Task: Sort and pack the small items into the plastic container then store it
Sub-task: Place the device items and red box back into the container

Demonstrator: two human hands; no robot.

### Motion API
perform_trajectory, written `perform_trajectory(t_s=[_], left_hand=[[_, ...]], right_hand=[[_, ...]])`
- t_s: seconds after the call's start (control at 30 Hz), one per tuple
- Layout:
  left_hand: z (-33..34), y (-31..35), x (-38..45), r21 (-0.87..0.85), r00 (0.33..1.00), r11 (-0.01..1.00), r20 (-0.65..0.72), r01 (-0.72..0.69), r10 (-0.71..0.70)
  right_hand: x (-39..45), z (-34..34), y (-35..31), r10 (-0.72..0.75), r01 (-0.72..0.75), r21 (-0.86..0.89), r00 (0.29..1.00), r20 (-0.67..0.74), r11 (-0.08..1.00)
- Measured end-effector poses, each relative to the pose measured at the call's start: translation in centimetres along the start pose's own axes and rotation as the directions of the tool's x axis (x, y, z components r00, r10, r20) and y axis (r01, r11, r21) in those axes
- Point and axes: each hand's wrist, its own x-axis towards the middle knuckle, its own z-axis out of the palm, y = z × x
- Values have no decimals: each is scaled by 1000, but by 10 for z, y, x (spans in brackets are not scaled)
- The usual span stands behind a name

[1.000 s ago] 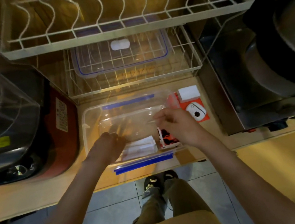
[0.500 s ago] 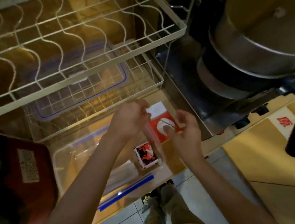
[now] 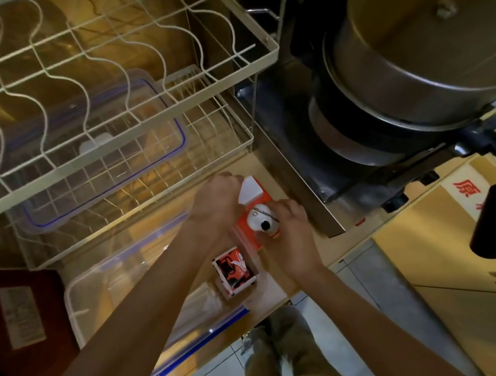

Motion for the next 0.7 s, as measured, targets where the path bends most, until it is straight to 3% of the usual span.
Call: perform_trajectory(t_s=[0.07,0.17,0.37,0.5,0.6,0.7], left_hand=[[-1,-3,-1,-46,1000,999,-18,-11,10],[-6,-7,-11,-250,997,968,-65,17,-34],[-33,-14,-59,-650,941,755,-196,86,-276],[-29,-34,-94,-623,921,744,-92,243,-378],[-9,-51,-109,-637,887,676,27,371,-461],[17,-60,-112,-583,828,654,57,481,-558]], right_hand=[[2,-4,-2,-23,24,-31,999,32,999],[10,-14,-8,-1,8,-60,994,110,998],[25,-45,-31,-72,82,-67,989,132,994],[26,-53,-54,-224,234,-36,960,169,972],[24,-45,-72,-337,369,-122,915,222,921],[19,-27,-87,-374,437,-86,843,386,895]])
